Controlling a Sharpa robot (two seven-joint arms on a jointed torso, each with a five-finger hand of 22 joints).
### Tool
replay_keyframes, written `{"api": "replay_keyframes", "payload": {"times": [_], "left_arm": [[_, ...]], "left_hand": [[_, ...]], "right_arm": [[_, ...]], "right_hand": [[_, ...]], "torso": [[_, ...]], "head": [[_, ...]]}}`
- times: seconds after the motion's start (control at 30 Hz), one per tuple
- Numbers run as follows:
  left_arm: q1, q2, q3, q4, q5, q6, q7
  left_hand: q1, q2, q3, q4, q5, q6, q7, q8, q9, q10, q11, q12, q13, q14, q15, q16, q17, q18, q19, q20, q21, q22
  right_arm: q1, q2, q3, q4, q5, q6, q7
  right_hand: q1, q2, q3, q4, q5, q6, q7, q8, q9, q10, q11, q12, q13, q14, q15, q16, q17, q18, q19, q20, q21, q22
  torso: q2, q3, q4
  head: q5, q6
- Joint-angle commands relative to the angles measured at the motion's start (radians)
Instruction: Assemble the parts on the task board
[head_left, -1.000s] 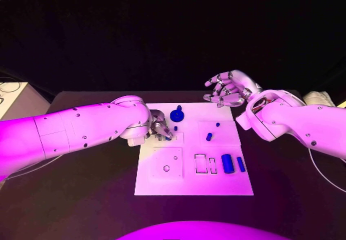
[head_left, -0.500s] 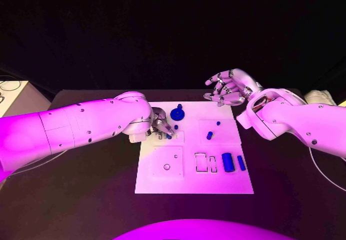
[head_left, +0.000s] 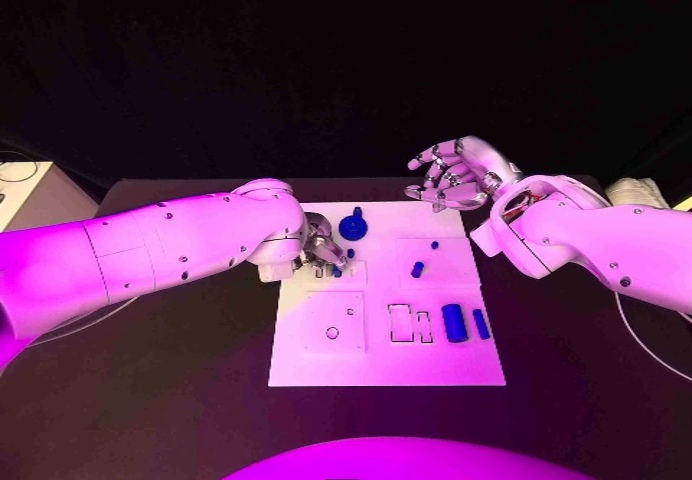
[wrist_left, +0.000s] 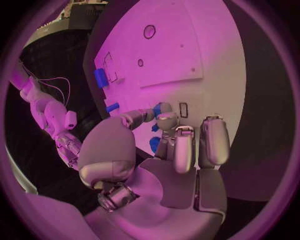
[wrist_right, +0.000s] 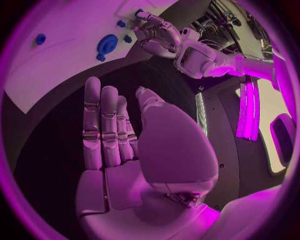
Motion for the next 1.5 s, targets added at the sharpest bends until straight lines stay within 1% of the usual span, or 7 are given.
{"api": "replay_keyframes", "payload": {"times": [0.03, 0.43, 0.83, 1.13, 1.17, 1.27, 1.5], "left_arm": [[-0.011, 0.008, -0.007, 0.000, 0.011, 0.033, -0.005], [-0.011, 0.002, -0.007, 0.003, 0.005, 0.040, -0.007], [-0.011, 0.000, -0.007, 0.006, 0.001, 0.038, -0.006], [-0.011, -0.004, -0.007, 0.003, -0.002, 0.037, -0.007], [-0.011, -0.004, -0.007, 0.003, -0.003, 0.035, -0.007], [-0.011, -0.004, -0.007, 0.002, -0.003, 0.029, -0.007], [-0.011, -0.007, -0.007, -0.001, -0.004, 0.021, -0.007]], "left_hand": [[-0.001, 0.009, 0.106, -0.116, -0.006, 0.022, -0.021, -0.005, -0.001, 0.006, 0.000, 0.003, 0.001, 0.102, -0.007, 0.003, 0.263, -0.018, 0.006, -0.001, 0.002, 0.001], [0.007, 0.012, 0.094, -0.121, -0.006, 0.025, -0.022, -0.008, -0.002, 0.008, -0.002, 0.002, 0.002, 0.102, -0.009, 0.003, 0.263, -0.018, 0.008, -0.003, 0.002, 0.003], [-0.019, -0.021, -0.109, -0.031, -0.019, 0.040, -0.028, -0.027, -0.011, 0.007, -0.005, -0.002, 0.001, 0.102, -0.011, 0.003, 0.263, -0.018, 0.009, -0.005, -0.004, 0.001], [-0.020, -0.042, -0.194, 0.019, -0.020, 0.047, -0.029, -0.035, -0.016, 0.006, -0.005, -0.002, 0.003, 0.102, -0.011, 0.003, 0.263, -0.018, 0.010, -0.006, -0.007, 0.000], [-0.019, -0.042, -0.200, 0.023, -0.020, 0.047, -0.029, -0.036, -0.016, 0.006, -0.005, -0.002, 0.003, 0.102, -0.011, 0.003, 0.263, -0.018, 0.011, -0.006, -0.006, 0.001], [-0.026, -0.050, -0.240, 0.055, -0.023, 0.051, -0.028, -0.038, -0.016, 0.006, -0.005, -0.001, 0.004, 0.102, -0.012, 0.003, 0.263, -0.018, 0.011, -0.006, -0.007, 0.001], [-0.012, -0.051, -0.283, 0.094, -0.059, 0.053, -0.029, -0.040, -0.016, 0.006, -0.005, 0.000, 0.006, 0.102, -0.012, 0.003, 0.263, -0.018, 0.011, -0.007, -0.009, 0.000]], "right_arm": [[0.000, 0.000, 0.000, 0.002, -0.004, 0.014, 0.003], [-0.001, -0.001, 0.000, 0.004, -0.004, 0.017, 0.004], [-0.001, -0.003, 0.000, 0.004, -0.004, 0.015, 0.005], [-0.001, -0.003, 0.000, 0.004, -0.004, 0.013, 0.007], [-0.001, -0.003, 0.000, 0.004, -0.004, 0.012, 0.007], [-0.002, -0.004, 0.000, 0.004, -0.004, 0.011, 0.008], [-0.002, -0.004, 0.000, 0.003, -0.004, 0.012, 0.008]], "right_hand": [[0.000, -0.005, 0.007, 0.001, 0.004, -0.003, 0.004, 0.006, -0.001, -0.006, 0.000, -0.004, -0.001, 0.007, 0.000, -0.006, 0.002, 0.012, 0.008, -0.002, -0.003, -0.001], [0.000, -0.005, 0.007, 0.001, 0.004, -0.003, 0.004, 0.006, -0.001, -0.006, 0.000, -0.004, -0.001, 0.007, 0.001, -0.007, 0.002, 0.012, 0.008, -0.002, -0.004, -0.002], [-0.002, -0.006, 0.006, 0.002, 0.004, -0.004, 0.005, 0.006, -0.002, -0.008, 0.000, -0.005, -0.003, 0.006, 0.001, -0.010, 0.003, 0.012, 0.008, -0.002, -0.007, -0.004], [-0.019, -0.008, -0.005, 0.003, 0.002, -0.006, 0.007, 0.008, -0.002, -0.010, 0.003, -0.005, -0.009, 0.007, 0.003, -0.021, 0.006, 0.011, 0.010, 0.000, -0.016, -0.014], [-0.026, -0.008, -0.011, 0.003, -0.002, -0.007, 0.007, 0.008, -0.002, -0.009, 0.003, -0.003, -0.011, 0.009, 0.004, -0.025, 0.008, 0.011, 0.012, 0.001, -0.020, -0.018], [-0.049, 0.004, -0.051, 0.003, -0.081, -0.010, 0.008, 0.012, -0.003, -0.009, 0.004, 0.006, -0.017, 0.016, 0.005, -0.041, 0.018, 0.012, 0.021, 0.003, -0.034, -0.034], [-0.068, 0.025, -0.125, 0.005, -0.099, -0.014, 0.010, 0.018, -0.004, -0.017, 0.007, 0.020, -0.024, 0.022, 0.007, -0.066, 0.033, 0.012, 0.033, 0.005, -0.055, -0.058]], "torso": [[-0.001, -0.0006, 0.0018], [-0.001, -0.0014, 0.0014], [-0.001, -0.0011, 0.0017], [0.000, -0.0008, 0.0013], [0.000, -0.0011, 0.0011], [0.000, -0.0016, 0.0008], [-0.001, -0.0014, 0.0005]], "head": [[-0.003, -0.002], [-0.003, -0.001], [-0.002, -0.002], [-0.002, 0.000], [-0.002, 0.000], [-0.002, 0.001], [-0.004, 0.001]]}}
